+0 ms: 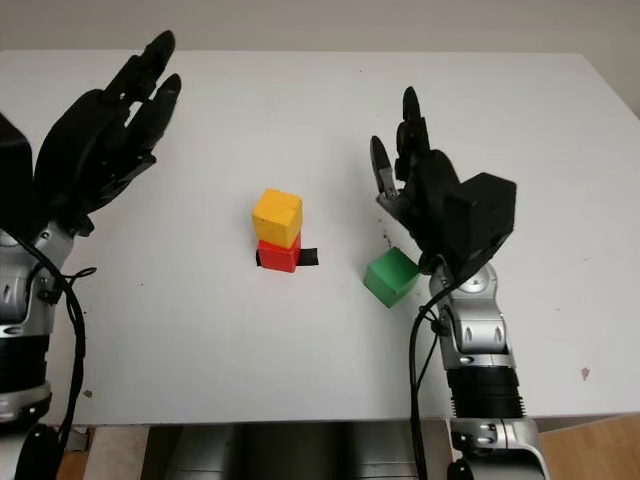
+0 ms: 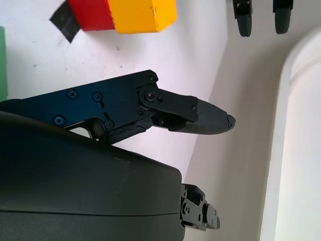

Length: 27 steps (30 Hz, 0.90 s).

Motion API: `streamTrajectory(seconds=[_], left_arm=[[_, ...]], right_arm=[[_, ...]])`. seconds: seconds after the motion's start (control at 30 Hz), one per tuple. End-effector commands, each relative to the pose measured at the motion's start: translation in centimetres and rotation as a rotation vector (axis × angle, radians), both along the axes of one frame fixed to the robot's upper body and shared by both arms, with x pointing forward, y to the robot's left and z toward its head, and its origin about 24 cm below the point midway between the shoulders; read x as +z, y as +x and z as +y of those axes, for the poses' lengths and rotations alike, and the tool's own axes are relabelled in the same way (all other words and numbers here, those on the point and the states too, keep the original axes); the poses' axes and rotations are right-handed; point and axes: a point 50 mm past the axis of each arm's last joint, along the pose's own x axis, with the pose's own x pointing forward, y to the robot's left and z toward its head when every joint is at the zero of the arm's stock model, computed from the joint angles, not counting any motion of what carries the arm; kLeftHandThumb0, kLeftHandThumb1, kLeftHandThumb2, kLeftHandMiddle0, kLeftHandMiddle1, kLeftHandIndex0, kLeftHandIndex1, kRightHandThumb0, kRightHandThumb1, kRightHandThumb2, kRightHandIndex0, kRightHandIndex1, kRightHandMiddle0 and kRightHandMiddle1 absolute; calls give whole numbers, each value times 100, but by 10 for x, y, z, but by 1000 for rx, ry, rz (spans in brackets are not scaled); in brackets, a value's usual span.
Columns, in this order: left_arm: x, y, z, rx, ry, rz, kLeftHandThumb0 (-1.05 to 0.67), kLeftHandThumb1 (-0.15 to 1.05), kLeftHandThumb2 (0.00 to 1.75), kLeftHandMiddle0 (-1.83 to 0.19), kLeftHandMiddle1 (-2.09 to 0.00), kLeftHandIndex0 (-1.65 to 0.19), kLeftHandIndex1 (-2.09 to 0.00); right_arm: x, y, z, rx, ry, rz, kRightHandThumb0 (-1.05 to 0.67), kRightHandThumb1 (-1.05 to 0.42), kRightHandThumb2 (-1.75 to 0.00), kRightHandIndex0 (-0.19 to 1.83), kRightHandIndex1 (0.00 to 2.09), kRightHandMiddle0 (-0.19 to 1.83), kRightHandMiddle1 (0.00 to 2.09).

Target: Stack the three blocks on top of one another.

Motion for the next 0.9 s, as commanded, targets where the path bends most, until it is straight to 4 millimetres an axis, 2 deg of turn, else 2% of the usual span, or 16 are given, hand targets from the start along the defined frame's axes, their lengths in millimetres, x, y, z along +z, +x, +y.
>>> streamTrajectory(seconds=[0.0, 0.13, 0.3, 0.37, 0.43, 0.6, 0.73, 0.87], left_arm=[[-4, -6, 1, 9, -57, -19, -78, 105, 39, 19, 0, 19, -1], [-19, -17, 4, 31, -69, -20, -79, 105, 41, 19, 0, 19, 0], [-38, -26, 6, 71, -91, -9, -78, 105, 47, 19, 0, 19, 0], [-47, -29, 5, 83, -113, 5, -77, 105, 49, 19, 0, 19, 0], [-55, -31, 5, 88, -128, 29, -78, 105, 49, 19, 0, 19, 0], [-66, -34, 4, 89, -151, 55, -78, 105, 47, 19, 0, 19, 0], [-70, -34, 3, 94, -172, 65, -77, 105, 47, 19, 0, 19, 0], [-72, -34, 2, 110, -172, 67, -77, 105, 46, 19, 0, 19, 0]], right_arm=[[18, 0, -5, 23, -33, -47, -63, -105, -59, -19, 0, -19, 0], [32, 0, -16, 31, -161, -86, -63, -105, -49, -12, 4, -12, 4], [47, -3, -29, 59, -263, -80, -70, -105, -27, 0, 10, 0, 10], [54, -6, -33, 109, -290, -69, -65, -103, -13, 2, 10, 2, 9], [61, -10, -38, 151, -355, -65, -58, -98, -7, 5, 11, 4, 10], [78, -27, -46, 171, -663, -115, -56, -84, -4, 28, 16, 27, 11], [89, -41, -42, 190, -924, -163, -52, -75, -4, 42, 15, 44, 9], [93, -55, -39, 216, -1094, -191, -47, -72, -4, 47, 13, 50, 8]])
